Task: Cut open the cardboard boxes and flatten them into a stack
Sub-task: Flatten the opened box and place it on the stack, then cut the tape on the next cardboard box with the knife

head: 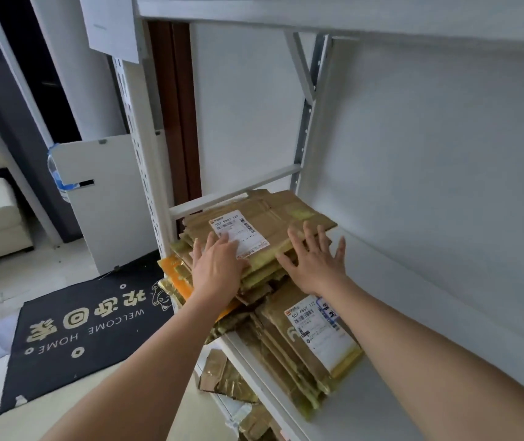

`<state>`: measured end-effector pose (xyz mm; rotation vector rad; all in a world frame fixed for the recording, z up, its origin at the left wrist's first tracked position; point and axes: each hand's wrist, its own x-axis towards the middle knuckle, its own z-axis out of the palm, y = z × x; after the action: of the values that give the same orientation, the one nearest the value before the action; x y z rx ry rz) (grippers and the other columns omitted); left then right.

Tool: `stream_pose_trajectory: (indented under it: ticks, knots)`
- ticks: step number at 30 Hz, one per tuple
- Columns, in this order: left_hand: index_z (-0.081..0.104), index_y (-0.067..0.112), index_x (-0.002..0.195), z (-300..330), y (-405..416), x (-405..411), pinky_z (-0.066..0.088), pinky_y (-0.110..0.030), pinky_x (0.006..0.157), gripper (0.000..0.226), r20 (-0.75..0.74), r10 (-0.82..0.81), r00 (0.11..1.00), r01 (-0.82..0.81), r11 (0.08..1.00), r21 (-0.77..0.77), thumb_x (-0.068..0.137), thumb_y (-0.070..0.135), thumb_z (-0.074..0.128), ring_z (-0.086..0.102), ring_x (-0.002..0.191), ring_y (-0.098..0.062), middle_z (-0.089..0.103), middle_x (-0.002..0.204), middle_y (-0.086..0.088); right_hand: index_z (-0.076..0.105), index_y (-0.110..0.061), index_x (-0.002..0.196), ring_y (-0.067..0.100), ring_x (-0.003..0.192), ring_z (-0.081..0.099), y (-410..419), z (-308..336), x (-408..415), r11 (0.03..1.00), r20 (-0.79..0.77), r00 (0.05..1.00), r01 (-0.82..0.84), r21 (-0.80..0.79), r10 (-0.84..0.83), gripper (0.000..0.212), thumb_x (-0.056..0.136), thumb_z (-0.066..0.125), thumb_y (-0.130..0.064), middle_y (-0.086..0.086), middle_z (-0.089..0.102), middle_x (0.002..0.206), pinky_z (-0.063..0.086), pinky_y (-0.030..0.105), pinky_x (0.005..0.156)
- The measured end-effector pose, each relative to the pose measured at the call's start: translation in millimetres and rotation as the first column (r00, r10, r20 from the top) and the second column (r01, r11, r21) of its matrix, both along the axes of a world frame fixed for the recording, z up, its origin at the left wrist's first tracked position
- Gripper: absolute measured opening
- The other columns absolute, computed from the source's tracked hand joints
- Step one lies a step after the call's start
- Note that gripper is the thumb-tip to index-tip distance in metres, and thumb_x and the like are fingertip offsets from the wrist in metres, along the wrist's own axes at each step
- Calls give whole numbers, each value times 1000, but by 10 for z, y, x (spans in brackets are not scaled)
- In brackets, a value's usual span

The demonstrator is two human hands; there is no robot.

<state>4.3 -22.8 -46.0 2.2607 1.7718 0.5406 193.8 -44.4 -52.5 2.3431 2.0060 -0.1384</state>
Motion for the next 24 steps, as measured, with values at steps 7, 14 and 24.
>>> stream_pose_trajectory:
  ticks: [7, 14, 24]
  knots:
    - [10, 33, 158, 245, -772, 732, -11, -41, 120, 58, -4, -266, 964, 264, 954, 143, 104, 52, 21, -9, 152, -23, -1, 166, -4, -13, -40, 154, 26, 149, -23, -1135, 284, 633, 988, -11, 992, 124, 96, -124, 64, 98, 6, -64, -2, -24, 162, -17, 59, 113]
    - [4, 32, 158, 106, -2080, 2018, -7, -45, 123, 58, -64, -554, 830, 556, 831, 12, 105, 47, 21, -10, 152, -22, -8, 166, -6, -9, -40, 155, 30, 149, -21, -3138, 75, 1674, 897, 63, 896, 433, 91, -439, 62, 100, 10, -60, 0, -23, 163, -17, 60, 113]
    - [3, 34, 158, -256, -3871, 3643, -8, -44, 122, 56, -144, -796, 588, 792, 603, -97, 107, 43, 23, -10, 153, -21, -9, 166, -3, -6, -37, 156, 34, 151, -10, -5711, -409, 3077, 572, 24, 574, 818, -60, -819, 60, 103, 15, -55, 5, -20, 163, -5, 62, 116]
